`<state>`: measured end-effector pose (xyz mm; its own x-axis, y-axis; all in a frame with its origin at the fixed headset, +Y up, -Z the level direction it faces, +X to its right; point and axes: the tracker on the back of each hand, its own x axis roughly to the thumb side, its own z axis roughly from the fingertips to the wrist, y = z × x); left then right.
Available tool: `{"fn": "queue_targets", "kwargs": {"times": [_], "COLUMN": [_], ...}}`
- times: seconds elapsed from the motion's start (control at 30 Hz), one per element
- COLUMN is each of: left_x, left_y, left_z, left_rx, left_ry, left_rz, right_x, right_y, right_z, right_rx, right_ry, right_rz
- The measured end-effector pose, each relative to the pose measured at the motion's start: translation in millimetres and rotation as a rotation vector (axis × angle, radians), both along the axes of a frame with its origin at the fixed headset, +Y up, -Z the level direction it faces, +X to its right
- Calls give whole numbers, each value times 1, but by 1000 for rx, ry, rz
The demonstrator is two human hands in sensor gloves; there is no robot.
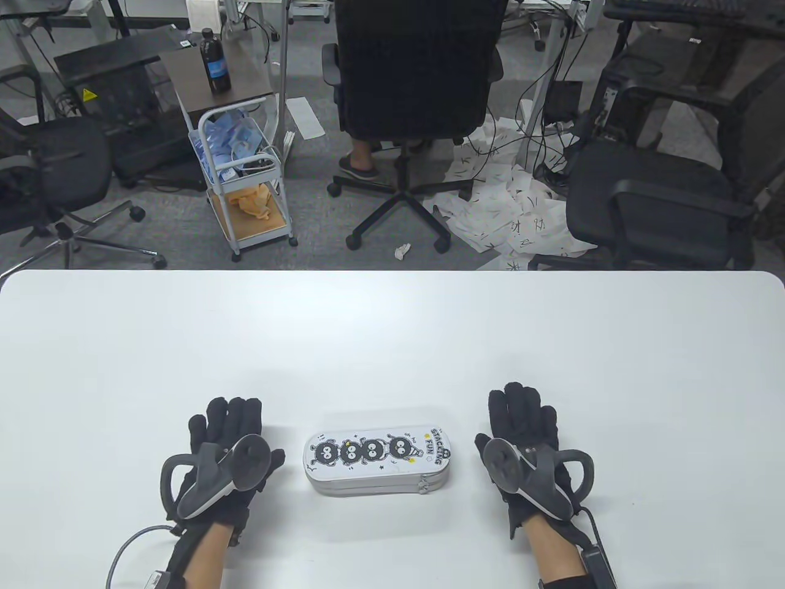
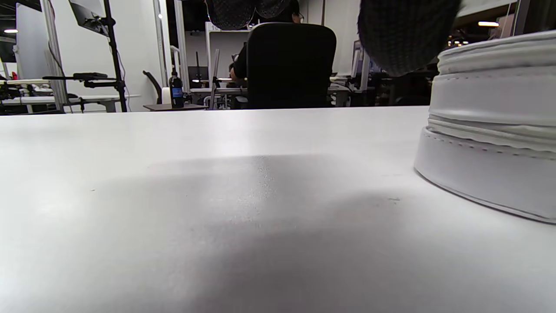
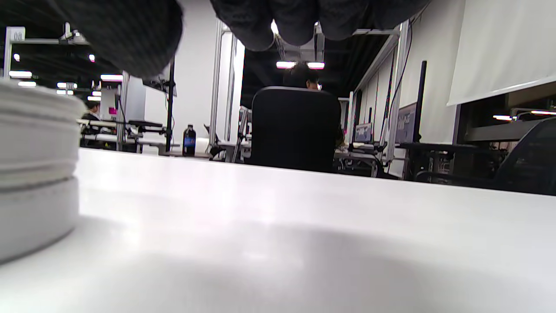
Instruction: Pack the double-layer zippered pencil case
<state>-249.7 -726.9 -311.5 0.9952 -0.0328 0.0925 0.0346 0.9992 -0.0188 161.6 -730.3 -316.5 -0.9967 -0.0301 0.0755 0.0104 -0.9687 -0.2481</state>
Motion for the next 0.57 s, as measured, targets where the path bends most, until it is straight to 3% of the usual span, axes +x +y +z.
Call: {"fn": "queue_targets", "kwargs": {"times": [0.57], "left_x": [6], "left_y": [-3], "left_z": [-1], "left_rx": [-20], "left_ry": [-25], "left_rz": [-34], "right_x": [-1], "right_y": [-6], "right_z": [-3], "right_rx": [-58], "right_ry": [4], "right_rz": [-5]}}
